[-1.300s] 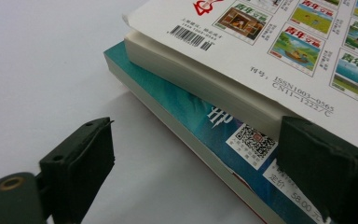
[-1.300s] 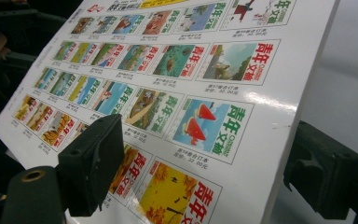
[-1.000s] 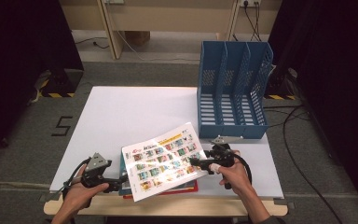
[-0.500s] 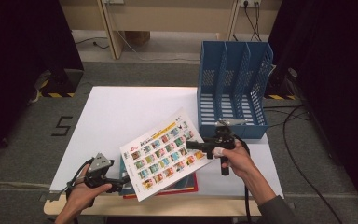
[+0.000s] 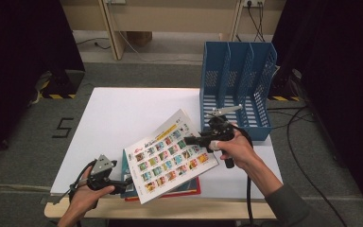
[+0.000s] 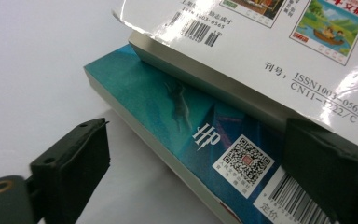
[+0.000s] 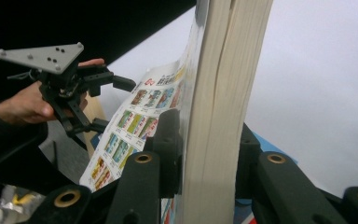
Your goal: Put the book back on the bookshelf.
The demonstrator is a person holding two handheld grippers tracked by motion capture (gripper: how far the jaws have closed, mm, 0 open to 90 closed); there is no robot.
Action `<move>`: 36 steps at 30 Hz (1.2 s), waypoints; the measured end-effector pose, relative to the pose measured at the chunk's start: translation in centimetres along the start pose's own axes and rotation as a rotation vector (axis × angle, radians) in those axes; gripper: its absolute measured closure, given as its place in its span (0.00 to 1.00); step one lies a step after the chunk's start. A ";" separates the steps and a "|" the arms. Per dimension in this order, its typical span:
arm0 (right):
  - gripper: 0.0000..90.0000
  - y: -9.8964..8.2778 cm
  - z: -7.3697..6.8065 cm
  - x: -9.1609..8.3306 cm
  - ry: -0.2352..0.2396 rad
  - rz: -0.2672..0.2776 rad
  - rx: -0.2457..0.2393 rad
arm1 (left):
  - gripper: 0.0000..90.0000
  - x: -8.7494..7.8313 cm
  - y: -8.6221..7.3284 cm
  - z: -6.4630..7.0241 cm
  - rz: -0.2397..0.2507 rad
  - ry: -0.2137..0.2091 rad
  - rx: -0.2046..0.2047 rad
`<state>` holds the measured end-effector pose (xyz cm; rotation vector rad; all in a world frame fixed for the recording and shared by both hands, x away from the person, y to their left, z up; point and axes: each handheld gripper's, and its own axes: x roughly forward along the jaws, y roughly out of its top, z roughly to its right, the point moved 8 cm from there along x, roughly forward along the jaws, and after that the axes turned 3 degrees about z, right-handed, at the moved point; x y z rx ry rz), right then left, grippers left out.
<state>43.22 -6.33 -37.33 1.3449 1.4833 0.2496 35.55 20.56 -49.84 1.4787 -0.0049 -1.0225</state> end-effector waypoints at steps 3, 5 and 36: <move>0.79 1.6 -1.0 0.1 -0.021 -0.029 -0.057 | 0.16 -0.1 -0.1 -0.9 0.019 -0.010 -0.080; 0.80 2.3 -1.5 0.2 -0.030 -0.040 -0.085 | 0.16 -0.5 0.0 -1.3 0.034 -0.006 -0.088; 0.81 4.2 -0.2 -13.0 -0.448 -0.175 -0.174 | 0.14 0.3 -2.7 -10.5 -0.080 0.299 -0.115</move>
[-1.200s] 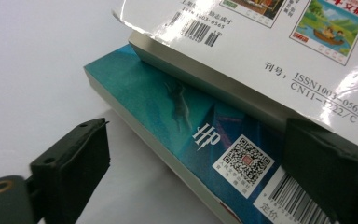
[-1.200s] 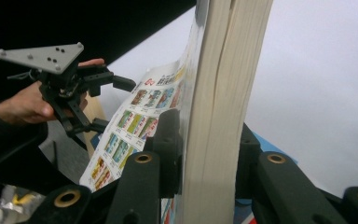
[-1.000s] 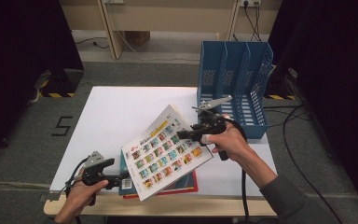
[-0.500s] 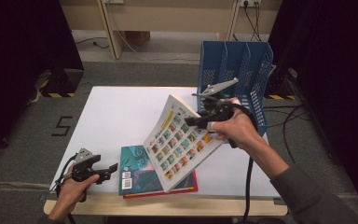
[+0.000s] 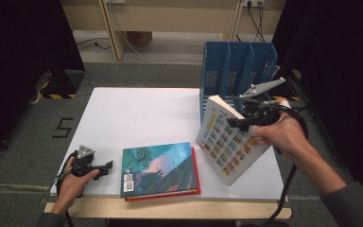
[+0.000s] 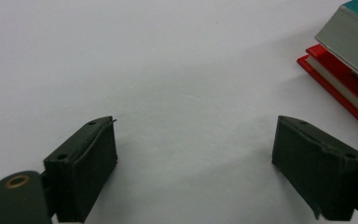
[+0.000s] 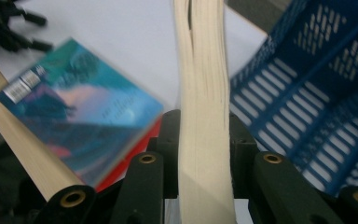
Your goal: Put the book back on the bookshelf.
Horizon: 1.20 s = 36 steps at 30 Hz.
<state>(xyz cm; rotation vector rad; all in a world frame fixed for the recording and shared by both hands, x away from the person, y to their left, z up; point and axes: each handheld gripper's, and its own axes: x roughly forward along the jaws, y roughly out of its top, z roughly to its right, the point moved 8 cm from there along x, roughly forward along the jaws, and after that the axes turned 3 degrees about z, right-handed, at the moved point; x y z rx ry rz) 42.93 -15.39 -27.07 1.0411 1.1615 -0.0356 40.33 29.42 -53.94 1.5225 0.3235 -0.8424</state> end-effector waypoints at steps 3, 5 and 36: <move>0.81 -1.6 1.2 -0.4 -0.046 -0.044 0.013 | 0.12 0.3 0.2 0.0 -0.012 -0.001 0.019; 0.81 -2.5 1.8 -0.3 -0.061 -0.067 0.021 | 0.14 0.4 0.5 -0.1 -0.002 -0.004 0.025; 0.70 -4.7 1.1 1.1 0.015 -0.081 0.103 | 0.00 2.7 1.7 -0.6 -0.041 -0.028 0.048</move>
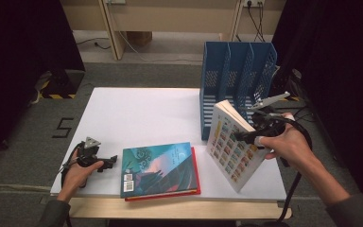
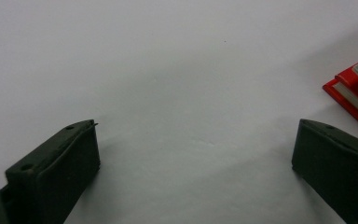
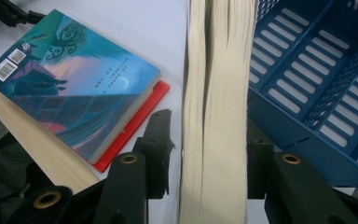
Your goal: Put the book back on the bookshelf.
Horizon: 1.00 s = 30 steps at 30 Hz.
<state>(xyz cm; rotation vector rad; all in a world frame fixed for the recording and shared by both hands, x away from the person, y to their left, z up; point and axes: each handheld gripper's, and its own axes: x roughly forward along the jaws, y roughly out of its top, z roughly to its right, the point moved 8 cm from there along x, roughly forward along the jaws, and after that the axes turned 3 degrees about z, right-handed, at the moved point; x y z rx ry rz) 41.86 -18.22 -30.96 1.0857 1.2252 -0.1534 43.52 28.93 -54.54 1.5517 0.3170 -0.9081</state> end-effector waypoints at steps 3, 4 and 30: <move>0.64 0.2 0.0 0.2 0.003 -0.008 0.007 | 0.00 0.0 0.0 0.0 0.000 -0.001 0.000; 0.62 0.2 0.0 0.2 -0.001 -0.010 0.016 | 0.00 0.0 0.0 0.0 0.000 0.000 0.001; 0.82 0.8 0.1 0.8 -0.018 -0.075 -0.101 | 0.00 0.0 0.0 0.0 0.000 -0.005 0.000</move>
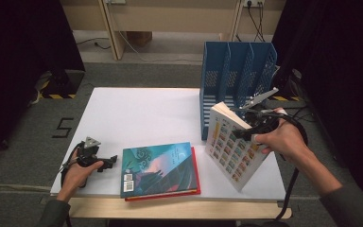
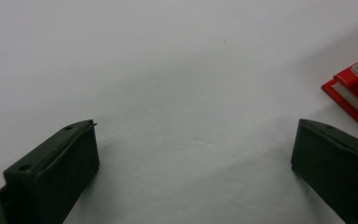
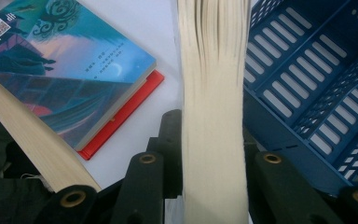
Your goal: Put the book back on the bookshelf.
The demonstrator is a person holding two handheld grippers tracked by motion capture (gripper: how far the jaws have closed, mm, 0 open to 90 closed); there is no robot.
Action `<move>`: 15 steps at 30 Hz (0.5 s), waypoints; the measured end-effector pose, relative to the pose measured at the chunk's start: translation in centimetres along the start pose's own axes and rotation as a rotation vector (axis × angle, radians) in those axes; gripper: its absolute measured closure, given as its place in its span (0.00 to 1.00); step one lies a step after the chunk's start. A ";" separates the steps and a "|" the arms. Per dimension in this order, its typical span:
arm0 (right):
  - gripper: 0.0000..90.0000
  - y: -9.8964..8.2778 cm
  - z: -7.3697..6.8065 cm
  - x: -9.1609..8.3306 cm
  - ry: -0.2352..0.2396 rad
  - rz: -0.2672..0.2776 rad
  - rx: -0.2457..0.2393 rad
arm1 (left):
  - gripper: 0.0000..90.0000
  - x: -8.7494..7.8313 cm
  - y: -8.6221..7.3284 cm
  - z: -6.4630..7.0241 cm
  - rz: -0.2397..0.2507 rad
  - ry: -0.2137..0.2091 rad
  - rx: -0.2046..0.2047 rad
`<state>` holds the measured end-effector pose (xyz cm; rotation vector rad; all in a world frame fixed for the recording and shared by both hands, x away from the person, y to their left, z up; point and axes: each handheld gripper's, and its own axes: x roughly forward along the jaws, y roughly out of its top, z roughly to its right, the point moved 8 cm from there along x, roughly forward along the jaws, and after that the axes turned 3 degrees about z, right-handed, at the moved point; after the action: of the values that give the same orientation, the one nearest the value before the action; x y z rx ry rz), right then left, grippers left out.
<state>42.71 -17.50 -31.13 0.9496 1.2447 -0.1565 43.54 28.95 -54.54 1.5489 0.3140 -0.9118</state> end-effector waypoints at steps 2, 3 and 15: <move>0.82 0.1 -0.2 0.0 -0.001 -0.002 -0.014 | 0.00 0.0 0.0 0.0 0.001 0.001 0.000; 0.82 0.1 -0.4 -0.2 0.002 -0.008 -0.010 | 0.00 0.0 0.0 0.0 0.001 0.001 0.000; 0.82 1.9 0.1 -2.9 -0.040 -0.012 -0.033 | 0.00 0.0 0.0 0.0 0.002 0.001 -0.002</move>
<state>42.83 -17.46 -27.60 0.9064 1.2133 -0.1631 43.56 28.95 -54.54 1.5471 0.3141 -0.9095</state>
